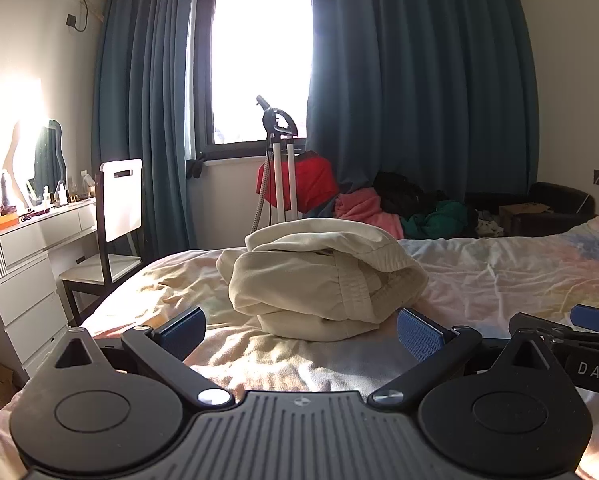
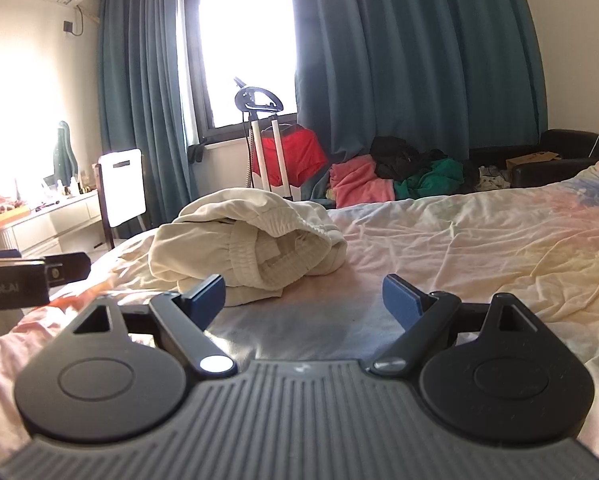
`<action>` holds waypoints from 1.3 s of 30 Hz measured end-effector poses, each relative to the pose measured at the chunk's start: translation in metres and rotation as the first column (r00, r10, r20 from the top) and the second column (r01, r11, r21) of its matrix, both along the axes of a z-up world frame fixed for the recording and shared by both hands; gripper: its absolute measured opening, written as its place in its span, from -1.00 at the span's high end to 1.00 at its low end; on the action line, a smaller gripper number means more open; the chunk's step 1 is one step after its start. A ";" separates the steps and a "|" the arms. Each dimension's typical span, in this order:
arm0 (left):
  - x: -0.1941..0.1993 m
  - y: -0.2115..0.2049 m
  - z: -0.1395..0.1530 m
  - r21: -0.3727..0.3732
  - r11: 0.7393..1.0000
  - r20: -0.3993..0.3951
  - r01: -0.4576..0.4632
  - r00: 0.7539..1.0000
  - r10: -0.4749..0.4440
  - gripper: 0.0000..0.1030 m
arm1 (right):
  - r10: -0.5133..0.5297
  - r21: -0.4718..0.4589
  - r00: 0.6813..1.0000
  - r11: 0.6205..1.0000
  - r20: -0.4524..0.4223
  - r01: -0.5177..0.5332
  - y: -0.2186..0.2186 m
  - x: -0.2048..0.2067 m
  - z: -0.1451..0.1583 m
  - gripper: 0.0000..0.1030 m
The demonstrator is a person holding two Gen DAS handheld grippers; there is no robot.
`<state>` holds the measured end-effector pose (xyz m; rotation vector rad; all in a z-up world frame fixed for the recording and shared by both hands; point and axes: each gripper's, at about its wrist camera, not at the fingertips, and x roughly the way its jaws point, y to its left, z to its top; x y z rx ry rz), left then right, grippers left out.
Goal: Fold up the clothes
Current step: 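Approach the cream sweatpants on the bed with both grippers open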
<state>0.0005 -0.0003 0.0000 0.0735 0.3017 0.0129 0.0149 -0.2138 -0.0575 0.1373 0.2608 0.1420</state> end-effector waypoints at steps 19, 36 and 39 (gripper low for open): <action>0.001 0.005 0.000 -0.039 0.999 -0.018 -0.013 1.000 0.012 -0.99 | 0.014 -0.001 1.000 1.000 0.011 -0.014 0.003 0.001 -0.004 -0.69; -0.001 0.005 0.000 -0.047 0.999 -0.004 -0.007 1.000 0.007 -0.99 | -0.003 0.002 1.000 1.000 0.019 0.003 0.003 -0.001 -0.001 -0.69; -0.001 0.007 0.000 -0.050 0.999 -0.006 -0.005 1.000 0.005 -0.99 | -0.005 0.027 1.000 1.000 0.030 0.004 -0.001 -0.001 0.001 -0.68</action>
